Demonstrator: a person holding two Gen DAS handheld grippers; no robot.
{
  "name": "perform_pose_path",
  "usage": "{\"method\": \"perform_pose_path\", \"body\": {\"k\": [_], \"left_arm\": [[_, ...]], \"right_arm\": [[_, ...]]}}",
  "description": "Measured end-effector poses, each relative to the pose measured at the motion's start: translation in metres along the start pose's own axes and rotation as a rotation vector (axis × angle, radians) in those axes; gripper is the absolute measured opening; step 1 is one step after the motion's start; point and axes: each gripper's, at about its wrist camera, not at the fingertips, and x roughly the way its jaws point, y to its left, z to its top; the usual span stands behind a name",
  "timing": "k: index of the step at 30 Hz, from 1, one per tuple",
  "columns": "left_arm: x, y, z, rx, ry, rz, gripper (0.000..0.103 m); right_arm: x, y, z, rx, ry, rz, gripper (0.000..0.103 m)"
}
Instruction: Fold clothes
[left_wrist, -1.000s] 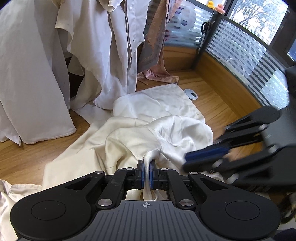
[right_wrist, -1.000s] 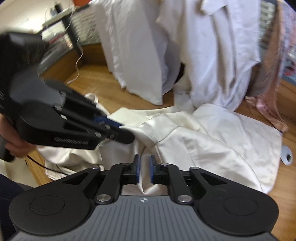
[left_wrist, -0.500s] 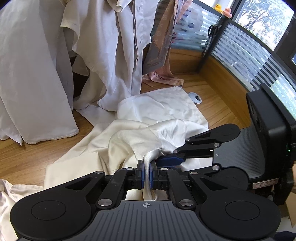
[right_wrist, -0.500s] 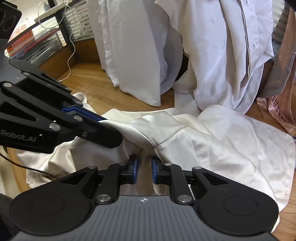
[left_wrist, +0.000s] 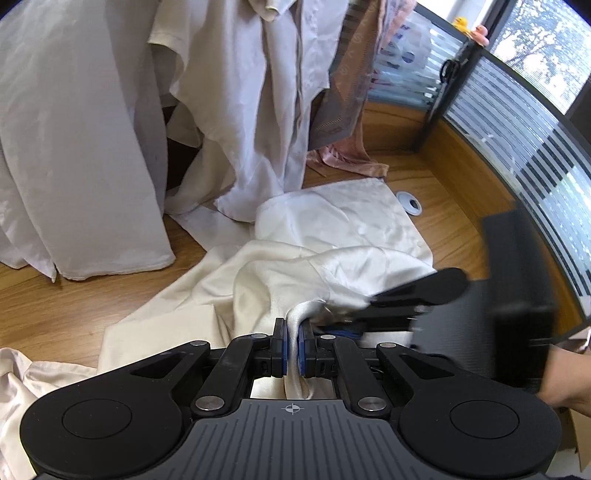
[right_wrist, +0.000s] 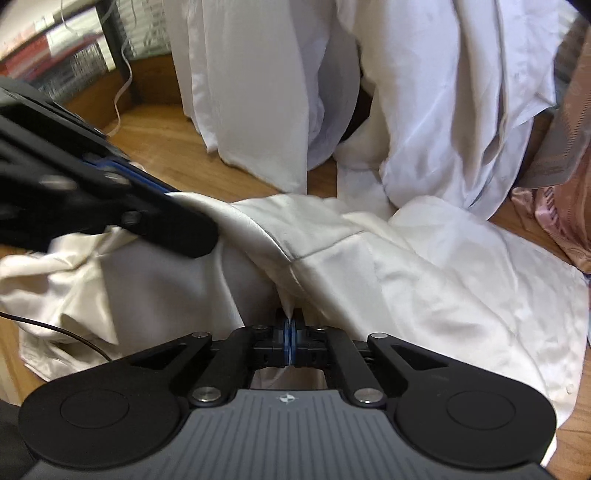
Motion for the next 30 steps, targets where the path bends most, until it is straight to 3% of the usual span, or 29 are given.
{"method": "perform_pose_path", "body": {"k": [9, 13, 15, 19, 21, 30], "left_arm": [[0.003, -0.006, -0.001, -0.007, 0.006, 0.033, 0.008], [0.008, -0.018, -0.01, 0.002, 0.02, 0.001, 0.01], [0.005, -0.025, -0.015, 0.011, 0.013, -0.018, 0.011], [-0.014, -0.033, -0.02, 0.013, -0.039, -0.067, 0.03], [-0.025, -0.038, -0.021, 0.039, -0.067, -0.072, 0.034], [-0.029, -0.078, -0.017, 0.191, -0.102, -0.112, 0.034]], "right_arm": [[-0.113, -0.013, -0.007, 0.198, -0.167, 0.009, 0.001], [-0.149, -0.02, -0.015, 0.276, -0.249, -0.025, 0.001], [-0.157, -0.02, -0.018, 0.275, -0.257, -0.044, 0.001], [-0.163, -0.02, -0.023, 0.28, -0.25, -0.062, 0.001], [-0.164, -0.02, -0.025, 0.282, -0.243, -0.068, 0.001], [-0.156, -0.017, -0.026, 0.257, -0.221, -0.033, 0.001]]}}
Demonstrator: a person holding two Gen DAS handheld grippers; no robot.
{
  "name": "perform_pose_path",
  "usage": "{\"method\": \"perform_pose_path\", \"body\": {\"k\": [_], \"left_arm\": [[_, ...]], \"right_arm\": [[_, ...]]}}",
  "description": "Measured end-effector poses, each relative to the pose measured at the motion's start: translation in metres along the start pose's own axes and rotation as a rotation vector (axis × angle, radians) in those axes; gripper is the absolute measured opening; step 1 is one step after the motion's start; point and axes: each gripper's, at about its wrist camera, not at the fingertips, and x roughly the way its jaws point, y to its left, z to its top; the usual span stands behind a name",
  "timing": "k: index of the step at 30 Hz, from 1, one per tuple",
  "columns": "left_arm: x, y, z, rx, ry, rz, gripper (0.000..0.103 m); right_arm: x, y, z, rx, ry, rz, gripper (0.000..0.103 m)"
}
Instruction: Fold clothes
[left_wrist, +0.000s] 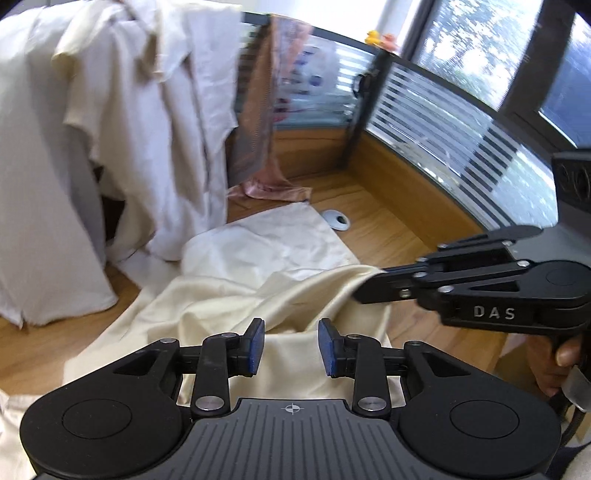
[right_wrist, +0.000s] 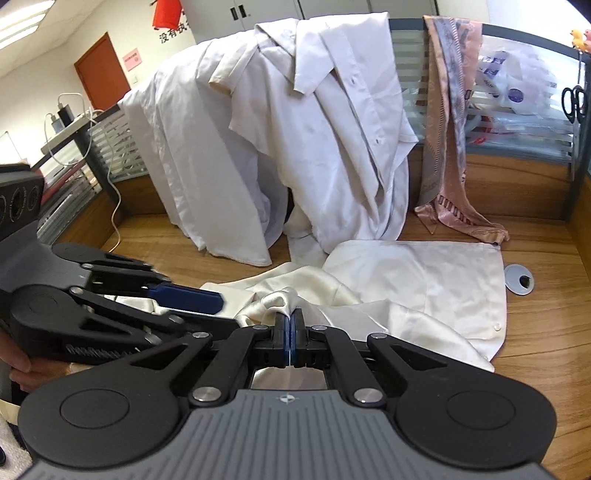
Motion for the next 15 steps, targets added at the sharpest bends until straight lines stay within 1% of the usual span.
{"method": "perform_pose_path", "body": {"k": [2, 8, 11, 12, 15], "left_arm": [[0.007, -0.007, 0.001, 0.026, 0.006, 0.003, 0.034], [0.023, -0.011, -0.001, 0.045, 0.027, 0.011, 0.033], [0.034, -0.008, -0.005, 0.038, 0.06, 0.02, 0.031], [0.038, -0.007, -0.007, 0.033, 0.075, 0.022, 0.026], [0.045, -0.003, -0.018, 0.011, 0.127, 0.05, 0.025]], "right_arm": [[0.001, 0.001, 0.0, -0.006, 0.003, 0.011, 0.001], [-0.003, 0.002, 0.001, -0.017, -0.015, 0.027, 0.001], [-0.008, 0.002, 0.002, -0.015, -0.037, 0.029, 0.001], [-0.009, 0.002, 0.003, -0.013, -0.045, 0.029, 0.001], [-0.016, -0.002, 0.004, 0.012, -0.078, 0.014, 0.001]]}}
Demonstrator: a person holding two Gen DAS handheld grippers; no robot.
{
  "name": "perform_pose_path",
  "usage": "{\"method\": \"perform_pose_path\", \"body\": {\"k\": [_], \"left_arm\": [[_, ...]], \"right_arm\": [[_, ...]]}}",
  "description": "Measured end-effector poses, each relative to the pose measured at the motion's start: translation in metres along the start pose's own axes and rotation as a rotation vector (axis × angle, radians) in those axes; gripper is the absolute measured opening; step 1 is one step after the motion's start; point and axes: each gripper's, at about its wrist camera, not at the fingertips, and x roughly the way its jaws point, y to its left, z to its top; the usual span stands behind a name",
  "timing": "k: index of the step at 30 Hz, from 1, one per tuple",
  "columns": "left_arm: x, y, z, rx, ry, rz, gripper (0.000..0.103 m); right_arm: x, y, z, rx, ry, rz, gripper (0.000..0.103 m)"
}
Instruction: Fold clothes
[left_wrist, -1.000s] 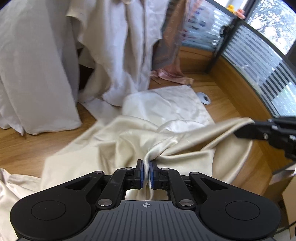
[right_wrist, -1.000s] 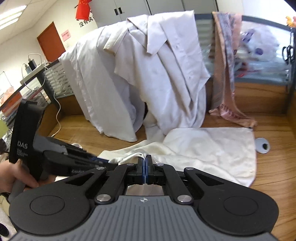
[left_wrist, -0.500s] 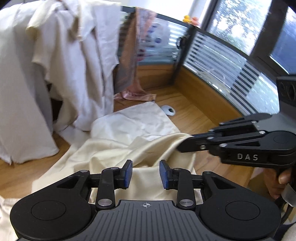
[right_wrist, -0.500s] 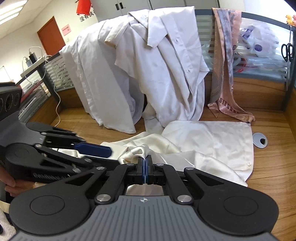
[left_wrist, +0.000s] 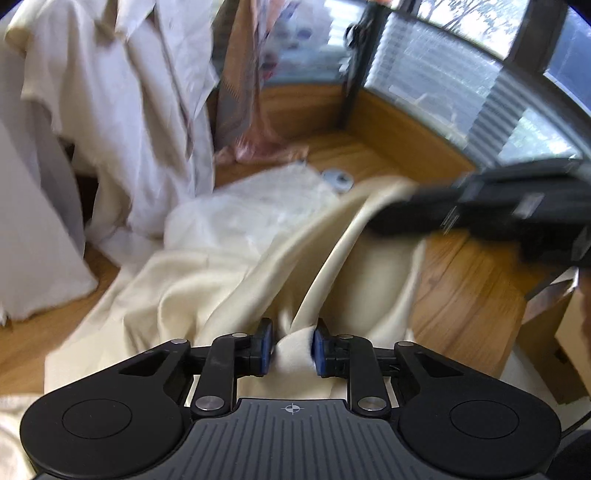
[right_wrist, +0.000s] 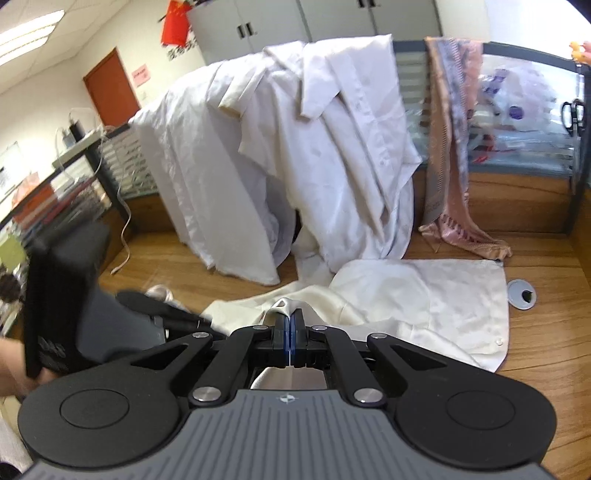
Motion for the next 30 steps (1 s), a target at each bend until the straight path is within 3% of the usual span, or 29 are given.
{"method": "perform_pose_path", "body": {"k": [4, 6, 7, 15, 17, 18, 19, 24, 27, 30], "left_arm": [[0.006, 0.007, -0.015, -0.033, 0.033, 0.032, 0.024], [0.004, 0.011, -0.02, -0.059, 0.027, 0.039, 0.014], [0.002, 0.014, -0.022, -0.069, 0.025, 0.042, 0.006], [-0.022, 0.018, -0.026, -0.113, -0.003, 0.009, 0.006], [-0.023, 0.019, -0.022, -0.129, -0.006, -0.007, 0.006], [-0.024, 0.019, -0.02, -0.137, -0.005, -0.013, 0.006], [-0.023, 0.018, -0.018, -0.14, -0.008, -0.016, 0.006], [-0.022, 0.016, -0.012, -0.136, -0.01, -0.02, 0.006], [-0.023, 0.017, -0.011, -0.136, -0.005, -0.023, 0.006], [-0.027, 0.02, -0.012, -0.143, -0.004, -0.026, 0.006]], "right_arm": [[-0.006, -0.011, 0.0, 0.049, -0.03, -0.039, 0.001], [-0.005, -0.018, -0.003, 0.073, -0.016, -0.049, 0.001], [-0.003, -0.02, -0.006, 0.074, -0.004, -0.059, 0.001], [0.02, -0.035, -0.031, 0.029, 0.178, -0.113, 0.004], [0.018, -0.03, -0.031, -0.02, 0.185, -0.117, 0.011], [0.017, -0.027, -0.03, -0.046, 0.181, -0.12, 0.026], [0.016, -0.024, -0.029, -0.072, 0.177, -0.123, 0.035], [0.017, -0.006, -0.022, -0.179, 0.18, -0.064, 0.032], [0.032, 0.002, -0.023, -0.21, 0.214, -0.014, 0.016], [0.048, 0.012, -0.026, -0.249, 0.243, 0.025, 0.015]]}}
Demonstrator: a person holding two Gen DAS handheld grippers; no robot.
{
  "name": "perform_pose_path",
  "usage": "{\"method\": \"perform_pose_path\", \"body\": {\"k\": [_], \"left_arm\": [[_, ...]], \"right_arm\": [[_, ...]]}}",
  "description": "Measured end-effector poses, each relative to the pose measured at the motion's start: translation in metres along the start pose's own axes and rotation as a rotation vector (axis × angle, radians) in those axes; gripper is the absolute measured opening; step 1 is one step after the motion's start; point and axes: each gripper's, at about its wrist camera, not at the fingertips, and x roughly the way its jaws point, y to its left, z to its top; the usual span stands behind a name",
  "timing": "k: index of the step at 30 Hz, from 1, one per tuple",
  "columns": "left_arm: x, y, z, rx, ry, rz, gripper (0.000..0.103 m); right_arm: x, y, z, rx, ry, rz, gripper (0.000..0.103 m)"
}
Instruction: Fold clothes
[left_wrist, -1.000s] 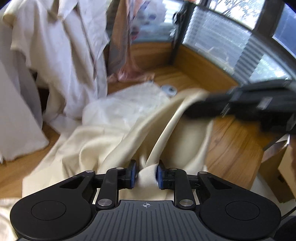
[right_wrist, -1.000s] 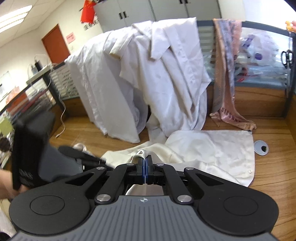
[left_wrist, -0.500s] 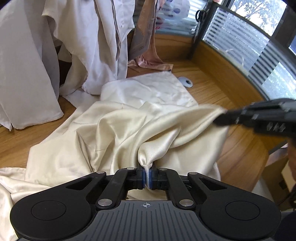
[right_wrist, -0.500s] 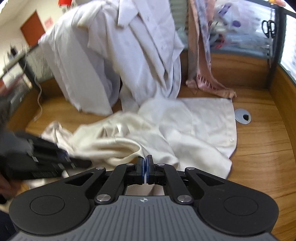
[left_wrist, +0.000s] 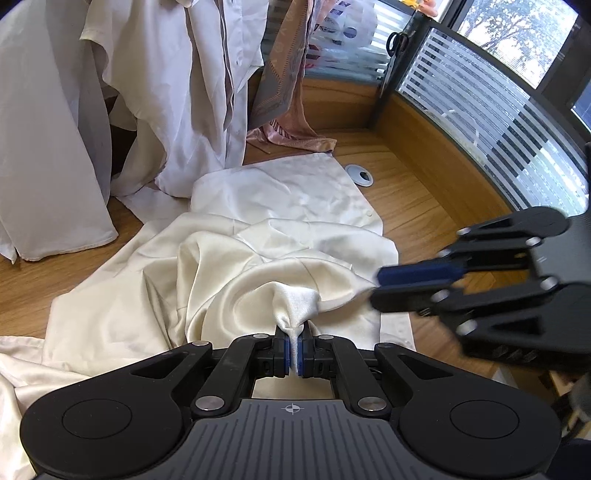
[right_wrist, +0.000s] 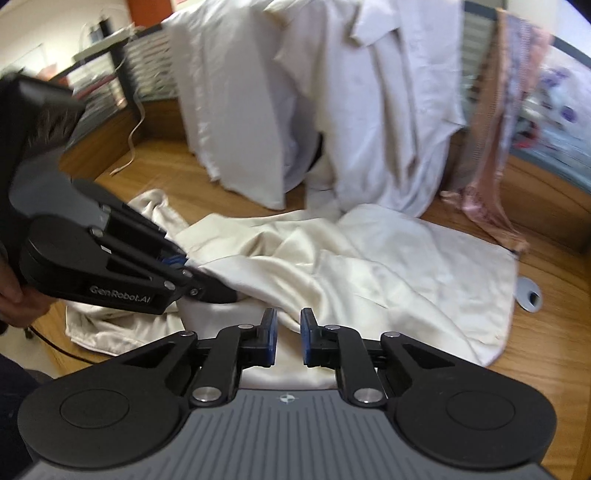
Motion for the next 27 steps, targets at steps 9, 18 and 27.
{"method": "perform_pose_path", "body": {"k": [9, 18, 27], "left_arm": [[-0.008, 0.006, 0.0, -0.032, -0.008, 0.005, 0.006], [-0.011, 0.01, 0.003, -0.079, -0.021, 0.016, 0.006], [-0.012, 0.008, 0.002, -0.084, -0.022, 0.016, 0.006]], "right_arm": [[0.053, 0.012, 0.007, -0.129, 0.085, 0.03, 0.016], [0.073, 0.013, 0.001, -0.192, 0.123, 0.029, 0.017], [0.076, 0.017, 0.003, -0.179, 0.078, -0.006, 0.028]]}}
